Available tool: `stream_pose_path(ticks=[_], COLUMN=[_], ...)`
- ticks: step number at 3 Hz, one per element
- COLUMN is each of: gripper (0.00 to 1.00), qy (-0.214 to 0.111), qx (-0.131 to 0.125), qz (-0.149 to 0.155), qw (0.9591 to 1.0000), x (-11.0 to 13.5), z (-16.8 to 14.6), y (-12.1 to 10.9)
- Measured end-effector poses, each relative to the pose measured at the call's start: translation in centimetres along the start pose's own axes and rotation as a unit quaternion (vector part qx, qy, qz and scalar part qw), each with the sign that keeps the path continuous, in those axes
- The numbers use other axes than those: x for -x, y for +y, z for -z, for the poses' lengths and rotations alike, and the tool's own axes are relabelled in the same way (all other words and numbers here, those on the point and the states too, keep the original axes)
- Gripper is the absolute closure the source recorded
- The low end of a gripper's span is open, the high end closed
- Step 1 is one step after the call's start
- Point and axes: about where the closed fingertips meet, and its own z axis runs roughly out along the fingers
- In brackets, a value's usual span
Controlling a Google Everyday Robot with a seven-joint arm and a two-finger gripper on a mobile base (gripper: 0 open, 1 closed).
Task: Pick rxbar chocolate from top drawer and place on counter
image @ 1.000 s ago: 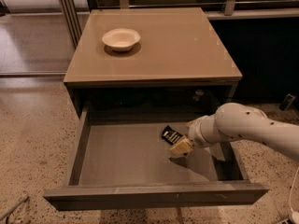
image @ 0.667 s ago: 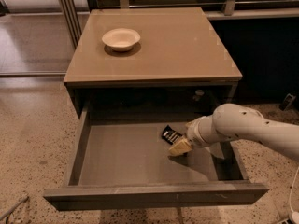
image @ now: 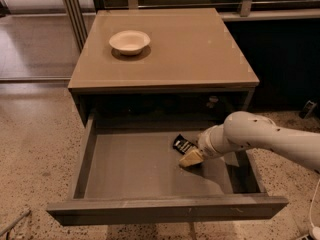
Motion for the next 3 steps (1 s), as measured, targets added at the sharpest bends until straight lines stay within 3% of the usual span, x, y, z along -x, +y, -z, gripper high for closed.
stream_pose_path(ticks=[1,3], gripper=[0.33,0.75], qy=[0.006,0.008], qx=[0.005,0.014], qz=[-0.006,-0.013], qw=[0.9999,0.9998], x=[-0.43,-0.28], z=[-0.58,-0.52], y=[-0.14,-0.17])
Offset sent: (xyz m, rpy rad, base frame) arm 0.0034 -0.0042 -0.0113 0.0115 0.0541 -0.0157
